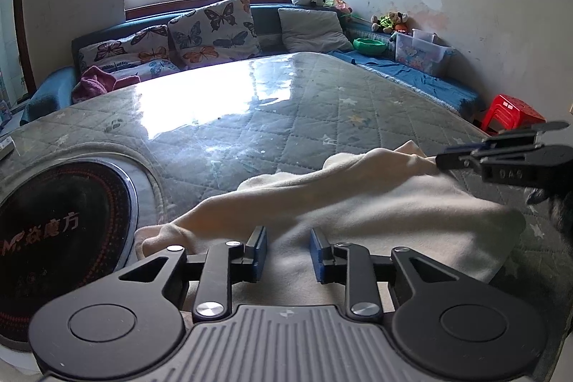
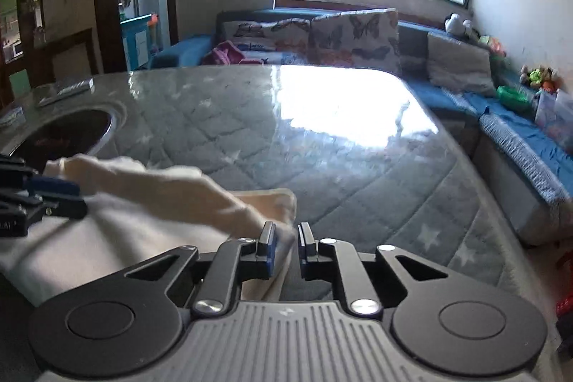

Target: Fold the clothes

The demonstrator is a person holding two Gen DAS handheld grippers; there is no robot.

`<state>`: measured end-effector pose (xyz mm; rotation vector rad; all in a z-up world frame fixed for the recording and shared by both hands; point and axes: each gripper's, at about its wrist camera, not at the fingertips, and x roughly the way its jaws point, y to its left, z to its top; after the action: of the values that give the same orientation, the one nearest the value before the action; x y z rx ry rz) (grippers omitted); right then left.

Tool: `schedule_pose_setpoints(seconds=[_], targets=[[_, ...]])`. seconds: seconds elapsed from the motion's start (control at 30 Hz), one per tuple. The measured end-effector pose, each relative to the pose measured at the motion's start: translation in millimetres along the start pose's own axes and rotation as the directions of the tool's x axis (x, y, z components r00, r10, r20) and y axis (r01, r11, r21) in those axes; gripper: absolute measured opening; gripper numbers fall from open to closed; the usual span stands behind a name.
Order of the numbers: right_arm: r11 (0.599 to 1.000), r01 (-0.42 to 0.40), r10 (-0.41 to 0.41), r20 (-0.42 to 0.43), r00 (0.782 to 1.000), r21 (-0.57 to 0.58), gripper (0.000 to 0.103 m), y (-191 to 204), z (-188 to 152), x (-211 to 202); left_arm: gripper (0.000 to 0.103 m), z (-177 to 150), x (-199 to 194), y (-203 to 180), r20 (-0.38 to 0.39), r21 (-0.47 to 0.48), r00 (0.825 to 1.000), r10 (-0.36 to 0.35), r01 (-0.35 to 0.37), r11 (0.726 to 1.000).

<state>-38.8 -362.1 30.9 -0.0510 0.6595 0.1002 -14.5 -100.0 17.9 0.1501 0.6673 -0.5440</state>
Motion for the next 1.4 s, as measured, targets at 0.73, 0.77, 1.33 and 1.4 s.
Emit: schedule_pose_setpoints(seconds=[0.73, 0.77, 1.33, 1.4], targets=[[0.967, -0.254, 0.251, -0.065, 0.966, -0.025, 0.011, 39, 39, 39, 0.029, 11, -1, -4, 0.034, -0.009, 0.997, -0.063, 0.063, 0.998], [0.965, -0.261, 0.259, -0.066, 0.964, -0.028, 0.011, 41, 41, 40, 0.029, 14, 1, 1, 0.035, -0.024, 0.998, -0.054, 0.055, 0.998], [0.961, -0.262, 0.254, -0.089, 0.963, -0.089, 0.016, 60, 43, 61, 0.028, 24, 32, 28, 0.002, -0.120, 1.000, -0.010, 0.010, 0.993], [0.961, -0.257, 0.248, -0.089, 0.965, -0.101, 0.017, 63, 44, 60, 0.028, 26, 29, 29, 0.006, -0.130, 1.000, -0.011, 0.012, 0.991]])
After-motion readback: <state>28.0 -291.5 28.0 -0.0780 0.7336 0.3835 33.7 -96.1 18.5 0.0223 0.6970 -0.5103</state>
